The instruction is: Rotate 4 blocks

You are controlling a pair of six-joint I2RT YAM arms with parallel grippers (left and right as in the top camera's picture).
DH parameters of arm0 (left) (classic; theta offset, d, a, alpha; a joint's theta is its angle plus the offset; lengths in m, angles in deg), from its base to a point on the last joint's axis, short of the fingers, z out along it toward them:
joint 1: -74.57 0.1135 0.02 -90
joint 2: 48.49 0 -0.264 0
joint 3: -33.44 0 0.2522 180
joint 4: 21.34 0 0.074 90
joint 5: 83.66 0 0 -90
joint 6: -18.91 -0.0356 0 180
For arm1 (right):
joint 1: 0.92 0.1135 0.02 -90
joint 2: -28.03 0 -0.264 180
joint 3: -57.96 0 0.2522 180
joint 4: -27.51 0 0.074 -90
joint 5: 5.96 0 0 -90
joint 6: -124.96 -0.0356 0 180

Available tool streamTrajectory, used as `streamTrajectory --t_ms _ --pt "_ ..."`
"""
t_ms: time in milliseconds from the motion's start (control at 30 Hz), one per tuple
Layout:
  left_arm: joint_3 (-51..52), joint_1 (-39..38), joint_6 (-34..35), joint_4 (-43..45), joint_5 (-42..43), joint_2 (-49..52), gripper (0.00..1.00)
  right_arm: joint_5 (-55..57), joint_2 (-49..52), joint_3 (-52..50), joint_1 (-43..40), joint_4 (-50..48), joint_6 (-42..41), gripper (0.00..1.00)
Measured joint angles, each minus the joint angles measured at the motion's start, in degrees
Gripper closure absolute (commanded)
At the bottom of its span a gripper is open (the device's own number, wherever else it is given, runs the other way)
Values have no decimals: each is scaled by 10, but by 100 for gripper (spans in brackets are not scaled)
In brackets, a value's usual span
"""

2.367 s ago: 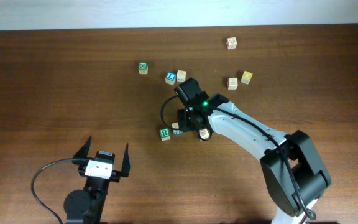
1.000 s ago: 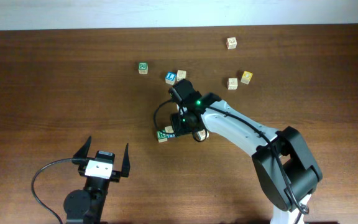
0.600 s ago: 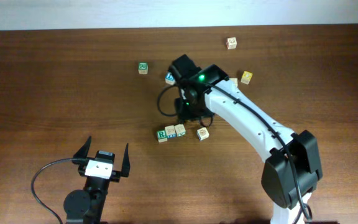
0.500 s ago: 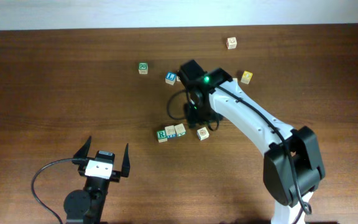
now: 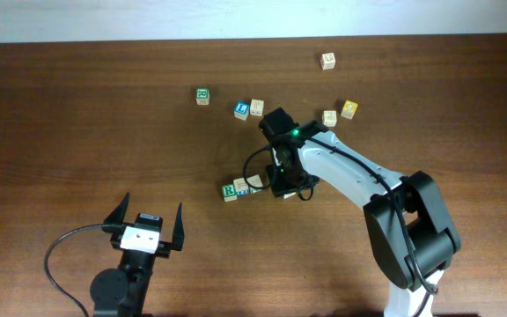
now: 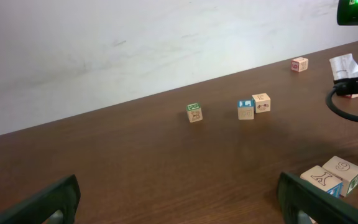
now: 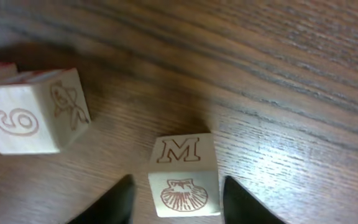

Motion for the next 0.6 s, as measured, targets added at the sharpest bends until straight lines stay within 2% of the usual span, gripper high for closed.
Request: streamTrajectory --t_ms 267,600 --pt "0 0 0 0 0 0 1 -1 0 0 0 -5 2 67" --pt "0 0 0 0 0 0 1 -17 0 5 0 -60 4 71"
